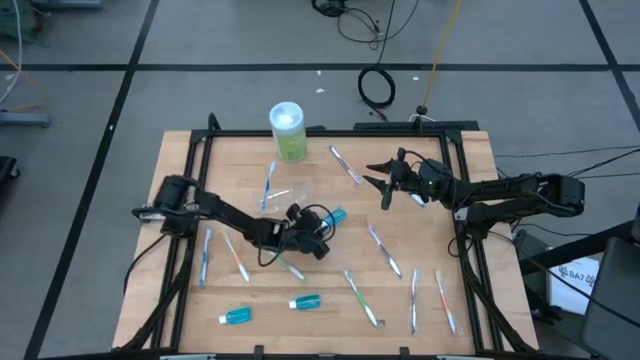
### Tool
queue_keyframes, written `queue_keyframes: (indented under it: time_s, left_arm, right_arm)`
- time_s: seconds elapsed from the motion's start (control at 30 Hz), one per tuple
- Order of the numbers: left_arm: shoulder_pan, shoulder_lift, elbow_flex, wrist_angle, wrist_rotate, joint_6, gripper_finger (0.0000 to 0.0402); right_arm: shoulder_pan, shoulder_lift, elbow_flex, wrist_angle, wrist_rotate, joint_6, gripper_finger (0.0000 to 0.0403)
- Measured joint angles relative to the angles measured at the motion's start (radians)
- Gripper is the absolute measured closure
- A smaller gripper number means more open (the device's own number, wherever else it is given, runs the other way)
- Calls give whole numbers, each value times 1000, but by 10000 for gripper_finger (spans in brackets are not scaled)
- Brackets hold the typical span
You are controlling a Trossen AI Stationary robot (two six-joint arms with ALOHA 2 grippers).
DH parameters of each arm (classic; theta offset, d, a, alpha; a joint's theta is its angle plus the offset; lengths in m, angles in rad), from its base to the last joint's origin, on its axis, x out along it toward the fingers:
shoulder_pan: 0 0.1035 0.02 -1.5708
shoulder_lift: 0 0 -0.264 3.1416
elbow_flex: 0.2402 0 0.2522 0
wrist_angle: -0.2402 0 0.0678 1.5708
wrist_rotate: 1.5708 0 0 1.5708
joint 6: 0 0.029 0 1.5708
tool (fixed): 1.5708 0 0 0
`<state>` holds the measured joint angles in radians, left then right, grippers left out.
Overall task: Pick & Place toothbrushing station
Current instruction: Put the top mouthwash into the transparent organizer
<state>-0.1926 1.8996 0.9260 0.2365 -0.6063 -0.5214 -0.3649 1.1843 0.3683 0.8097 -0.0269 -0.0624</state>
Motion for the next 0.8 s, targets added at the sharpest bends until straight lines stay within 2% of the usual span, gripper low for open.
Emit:
queue_keyframes:
  time_s: [0.23,0.4,0.8]
  left_arm:
    - [-1,-199,0,-274,85,35,289]
    - [-1,-311,0,-390,66,23,289]
    - [-5,-445,0,-606,55,71,289]
  right_arm:
    - [0,0,0,-11,0,0,257]
    - [0,0,0,-39,0,-1,257]
    - [0,0,0,-55,0,-1,257]
